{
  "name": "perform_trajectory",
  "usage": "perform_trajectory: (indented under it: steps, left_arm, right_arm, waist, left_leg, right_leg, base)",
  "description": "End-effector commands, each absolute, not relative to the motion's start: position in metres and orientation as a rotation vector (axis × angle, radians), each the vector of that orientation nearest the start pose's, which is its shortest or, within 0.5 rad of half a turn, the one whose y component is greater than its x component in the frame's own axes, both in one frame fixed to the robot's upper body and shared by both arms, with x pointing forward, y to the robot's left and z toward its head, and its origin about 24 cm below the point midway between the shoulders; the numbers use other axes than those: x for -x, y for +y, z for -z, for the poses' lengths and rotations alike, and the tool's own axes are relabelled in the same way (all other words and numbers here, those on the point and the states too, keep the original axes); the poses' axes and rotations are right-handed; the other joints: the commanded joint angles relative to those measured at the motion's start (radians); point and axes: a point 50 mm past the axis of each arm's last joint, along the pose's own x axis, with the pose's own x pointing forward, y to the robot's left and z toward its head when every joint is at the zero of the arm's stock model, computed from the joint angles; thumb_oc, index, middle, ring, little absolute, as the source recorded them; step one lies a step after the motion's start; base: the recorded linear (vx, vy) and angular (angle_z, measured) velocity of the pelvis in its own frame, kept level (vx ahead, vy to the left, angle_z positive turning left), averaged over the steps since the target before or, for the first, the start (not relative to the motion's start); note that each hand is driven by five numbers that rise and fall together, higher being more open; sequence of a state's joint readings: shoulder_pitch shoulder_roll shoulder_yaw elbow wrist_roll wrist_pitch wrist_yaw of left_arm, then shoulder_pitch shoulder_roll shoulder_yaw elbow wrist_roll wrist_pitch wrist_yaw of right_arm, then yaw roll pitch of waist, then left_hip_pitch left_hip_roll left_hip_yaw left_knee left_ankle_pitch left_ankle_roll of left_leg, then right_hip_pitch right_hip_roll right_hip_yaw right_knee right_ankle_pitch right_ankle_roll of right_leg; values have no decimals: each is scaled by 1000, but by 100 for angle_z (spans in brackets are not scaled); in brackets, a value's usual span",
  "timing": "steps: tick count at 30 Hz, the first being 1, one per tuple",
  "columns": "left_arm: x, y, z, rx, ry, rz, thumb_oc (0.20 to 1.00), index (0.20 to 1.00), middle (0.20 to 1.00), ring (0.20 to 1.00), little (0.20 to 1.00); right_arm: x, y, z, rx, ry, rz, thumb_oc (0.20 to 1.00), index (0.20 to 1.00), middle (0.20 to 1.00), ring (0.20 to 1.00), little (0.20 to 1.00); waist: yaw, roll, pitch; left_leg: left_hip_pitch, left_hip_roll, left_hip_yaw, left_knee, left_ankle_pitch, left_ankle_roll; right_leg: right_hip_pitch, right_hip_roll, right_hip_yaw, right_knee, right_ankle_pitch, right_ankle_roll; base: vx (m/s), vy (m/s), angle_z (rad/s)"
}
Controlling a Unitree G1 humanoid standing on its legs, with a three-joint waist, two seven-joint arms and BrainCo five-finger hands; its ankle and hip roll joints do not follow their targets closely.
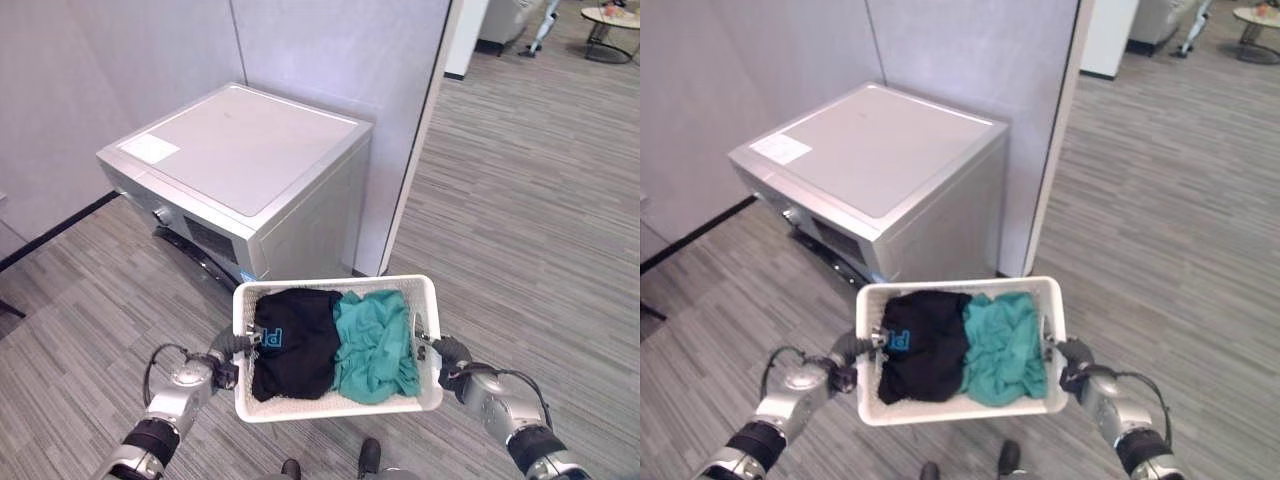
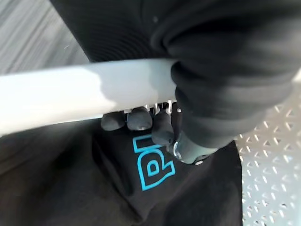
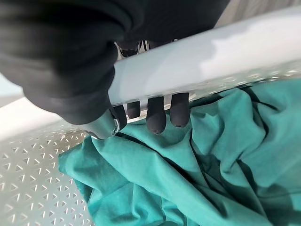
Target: Grab the laundry basket,head to the washer,open it,put in the laundry and shut it.
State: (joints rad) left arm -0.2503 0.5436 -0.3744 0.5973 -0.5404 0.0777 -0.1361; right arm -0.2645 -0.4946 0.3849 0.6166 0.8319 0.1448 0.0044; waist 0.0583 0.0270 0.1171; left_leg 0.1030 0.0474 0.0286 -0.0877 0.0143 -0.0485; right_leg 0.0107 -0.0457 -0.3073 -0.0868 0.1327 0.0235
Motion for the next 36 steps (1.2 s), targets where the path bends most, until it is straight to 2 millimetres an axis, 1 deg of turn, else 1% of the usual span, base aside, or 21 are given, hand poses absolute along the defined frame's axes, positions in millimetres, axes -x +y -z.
perform_trajectory:
  steps: [1, 2, 5, 9, 11, 12, 13, 14, 16, 17, 18, 19, 20, 21, 23, 24, 25, 27, 29, 33, 36]
  left_arm:
    - [-283, 301, -1, -321, 564, 21, 200, 200, 200, 200, 200]
    - [-283, 301, -1, -321, 564, 21, 200, 200, 200, 200, 200]
    - [-282, 309, -2, -336, 581, 2, 200, 200, 200, 200, 200]
    - [-279, 306, 8, -312, 614, -2, 200, 200, 200, 200, 200]
    - [-277, 302, 13, -309, 631, 13, 200, 200, 200, 200, 200]
    - [-277, 301, 14, -306, 634, 17, 200, 200, 200, 200, 200]
    - [-281, 294, 16, -300, 634, 30, 200, 200, 200, 200, 200]
    - [-283, 289, 17, -297, 638, 45, 200, 200, 200, 200, 200]
    - [-286, 288, 17, -306, 641, 49, 200, 200, 200, 200, 200]
    - [-287, 289, 16, -310, 641, 42, 200, 200, 200, 200, 200]
    - [-289, 288, 15, -314, 635, 41, 200, 200, 200, 200, 200]
    - [-290, 287, 15, -308, 637, 37, 200, 200, 200, 200, 200]
    - [-291, 287, 15, -308, 635, 39, 200, 200, 200, 200, 200]
    - [-290, 288, 17, -307, 651, 29, 200, 200, 200, 200, 200]
    - [-289, 288, 18, -321, 663, 41, 200, 200, 200, 200, 200]
    - [-288, 287, 21, -340, 674, 63, 200, 200, 200, 200, 200]
    - [-288, 287, 21, -340, 674, 63, 200, 200, 200, 200, 200]
    - [-287, 288, 19, -383, 678, 97, 200, 200, 200, 200, 200]
    - [-287, 291, 18, -388, 677, 93, 200, 200, 200, 200, 200]
    - [-283, 304, 11, -386, 665, 56, 200, 200, 200, 200, 200]
    - [-282, 312, 4, -399, 648, 54, 200, 200, 200, 200, 200]
  right_arm:
    - [-304, -172, -18, -228, 444, -482, 200, 200, 200, 200, 200]
    - [-304, -172, -18, -228, 444, -482, 200, 200, 200, 200, 200]
    - [-313, -166, -32, -171, 424, -546, 200, 200, 200, 200, 200]
    - [-320, -158, -39, -167, 415, -580, 200, 200, 200, 200, 200]
    - [-321, -155, -47, -143, 404, -620, 200, 200, 200, 200, 200]
    - [-321, -155, -51, -128, 394, -639, 200, 200, 200, 200, 200]
    - [-324, -162, -61, -104, 365, -628, 200, 200, 200, 200, 200]
    - [-325, -165, -65, -99, 355, -620, 200, 200, 200, 200, 200]
    - [-329, -161, -72, -87, 336, -638, 200, 200, 200, 200, 200]
    - [-328, -160, -71, -97, 333, -638, 200, 200, 200, 200, 200]
    - [-327, -157, -71, -104, 327, -649, 200, 200, 200, 200, 200]
    - [-325, -154, -72, -111, 328, -664, 200, 200, 200, 200, 200]
    - [-325, -154, -72, -111, 327, -663, 200, 200, 200, 200, 200]
    - [-321, -152, -77, -92, 318, -702, 200, 200, 200, 200, 200]
    - [-318, -150, -81, -80, 312, -729, 200, 200, 200, 200, 200]
    - [-312, -150, -82, -74, 316, -768, 200, 200, 200, 200, 200]
    - [-312, -150, -82, -74, 316, -768, 200, 200, 200, 200, 200]
    - [-306, -147, -86, -17, 329, -843, 200, 200, 200, 200, 200]
    - [-305, -146, -87, -4, 328, -858, 200, 200, 200, 200, 200]
    - [-307, -132, -99, 35, 289, -919, 200, 200, 200, 200, 200]
    - [-308, -123, -106, 63, 273, -957, 200, 200, 200, 200, 200]
  waist:
    - [28, -52, -31]
    - [27, -52, -31]
    - [35, -54, -24]
    - [40, -49, -12]
    - [37, -49, 6]
    - [34, -50, 15]
    - [19, -47, 31]
    - [17, -43, 35]
    - [26, -37, 48]
    - [23, -37, 49]
    - [16, -33, 45]
    - [10, -31, 39]
    - [11, -29, 41]
    - [3, -14, 27]
    - [0, -9, 21]
    - [-6, -6, 8]
    - [-5, -6, 8]
    - [-4, -8, -5]
    - [-3, -9, -9]
    - [7, -15, -21]
    - [15, -19, -29]
  left_leg:
    - [-42, 3, 37, 110, -43, -31]
    - [-42, 3, 36, 110, -44, -31]
    - [-56, 12, 21, 134, -40, -42]
    - [-73, 18, 1, 157, -32, -54]
    - [-118, 7, 3, 240, -41, -65]
    - [-139, 6, 21, 274, -43, -69]
    - [-191, 40, 96, 309, -11, -79]
    - [-215, 63, 120, 302, 12, -82]
    - [-252, 98, 88, 271, 55, -98]
    - [-251, 105, 81, 262, 64, -99]
    - [-259, 129, 84, 237, 97, -106]
    - [-237, 144, 97, 218, 88, -117]
    - [-243, 142, 103, 213, 104, -108]
    - [-195, 159, 145, 132, 122, -110]
    - [-177, 158, 155, 103, 124, -110]
    - [-160, 147, 161, 92, 119, -105]
    - [-159, 147, 162, 92, 119, -105]
    - [-130, 120, 179, 76, 99, -92]
    - [-123, 116, 185, 69, 96, -88]
    - [-92, 89, 208, 23, 83, -66]
    - [-91, 76, 213, 10, 75, -59]
  right_leg:
    - [44, -20, 28, 63, -170, 71]
    - [44, -20, 28, 63, -170, 71]
    - [49, -14, 16, 65, -179, 63]
    - [59, -6, -3, 66, -190, 52]
    - [58, -13, -19, 72, -199, 43]
    - [58, -18, -29, 74, -201, 41]
    - [65, -32, -66, 72, -207, 38]
    - [69, -36, -83, 70, -208, 39]
    - [75, -44, -94, 80, -207, 43]
    - [75, -46, -95, 84, -206, 44]
    - [74, -47, -100, 87, -208, 48]
    - [86, -47, -97, 89, -225, 54]
    - [78, -50, -105, 91, -213, 50]
    - [90, -44, -110, 92, -217, 55]
    - [92, -46, -111, 91, -214, 58]
    - [97, -54, -111, 87, -210, 59]
    - [97, -54, -111, 86, -210, 59]
    - [111, -77, -102, 75, -198, 73]
    - [109, -81, -97, 75, -195, 76]
    - [97, -102, -72, 64, -168, 103]
    - [87, -112, -65, 52, -147, 118]
  base:
    - [-46, -83, 17]
    - [-50, -81, 16]
    - [-43, -70, 22]
    - [-51, -77, 22]
    - [-88, -75, 15]
    - [-113, -17, 76]
    - [-110, 10, 92]
    - [-86, 46, 103]
    - [3, 44, 68]
    - [58, 56, 44]
    - [138, 57, 22]
    - [72, 70, 12]
    - [131, 112, 16]
    - [71, 154, 17]
    - [110, 142, -1]
    - [69, 97, -3]
    - [163, 208, -1]
    - [154, 196, 1]
    - [83, 116, 2]
    - [72, 133, -12]
    - [38, 88, -9]
